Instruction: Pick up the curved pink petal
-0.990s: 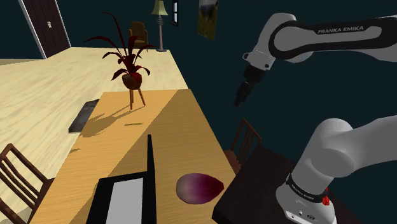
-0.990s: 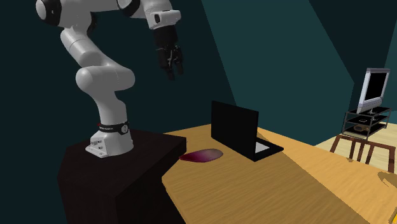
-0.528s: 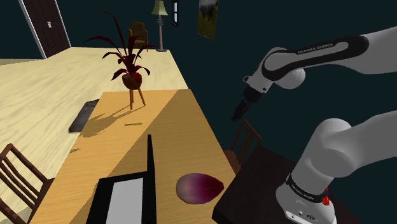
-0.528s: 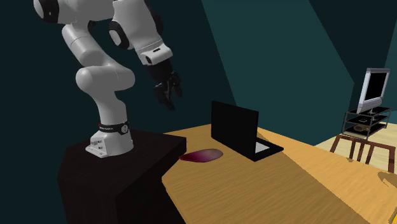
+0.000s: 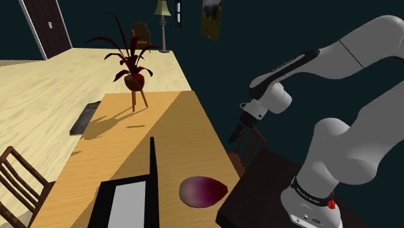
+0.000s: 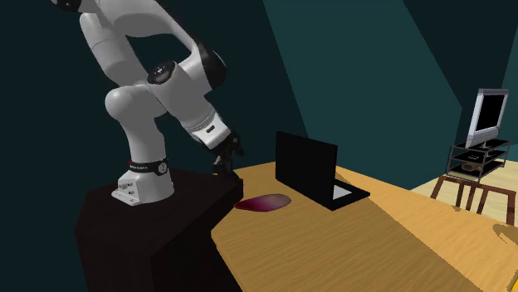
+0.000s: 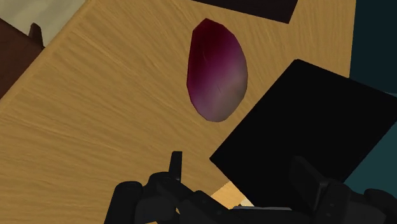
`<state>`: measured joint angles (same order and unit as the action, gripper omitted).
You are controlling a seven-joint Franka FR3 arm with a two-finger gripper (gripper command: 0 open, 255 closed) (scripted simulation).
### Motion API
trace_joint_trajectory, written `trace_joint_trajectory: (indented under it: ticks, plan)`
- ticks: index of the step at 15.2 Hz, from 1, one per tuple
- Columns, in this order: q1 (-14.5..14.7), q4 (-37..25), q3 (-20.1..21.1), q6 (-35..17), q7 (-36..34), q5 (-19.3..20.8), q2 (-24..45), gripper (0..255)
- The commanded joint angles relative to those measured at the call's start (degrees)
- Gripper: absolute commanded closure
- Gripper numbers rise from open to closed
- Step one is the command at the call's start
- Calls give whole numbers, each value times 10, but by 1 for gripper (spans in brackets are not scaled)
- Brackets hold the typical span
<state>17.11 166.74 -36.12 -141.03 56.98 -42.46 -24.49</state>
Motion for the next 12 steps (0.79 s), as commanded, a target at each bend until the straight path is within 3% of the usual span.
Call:
trace_joint_trajectory:
  ticks: [1, 3, 5, 8, 12]
  plan:
    - [81, -17, -70, -2, 113, -116, 68, 0]
    - [151, -44, -130, 46, 229, -242, 158, 0]
    - [183, -73, -153, 137, 326, -355, 272, 0]
    - [156, -112, -107, 276, 415, -473, 425, 0]
    - [95, -167, -14, 400, 478, -569, 570, 0]
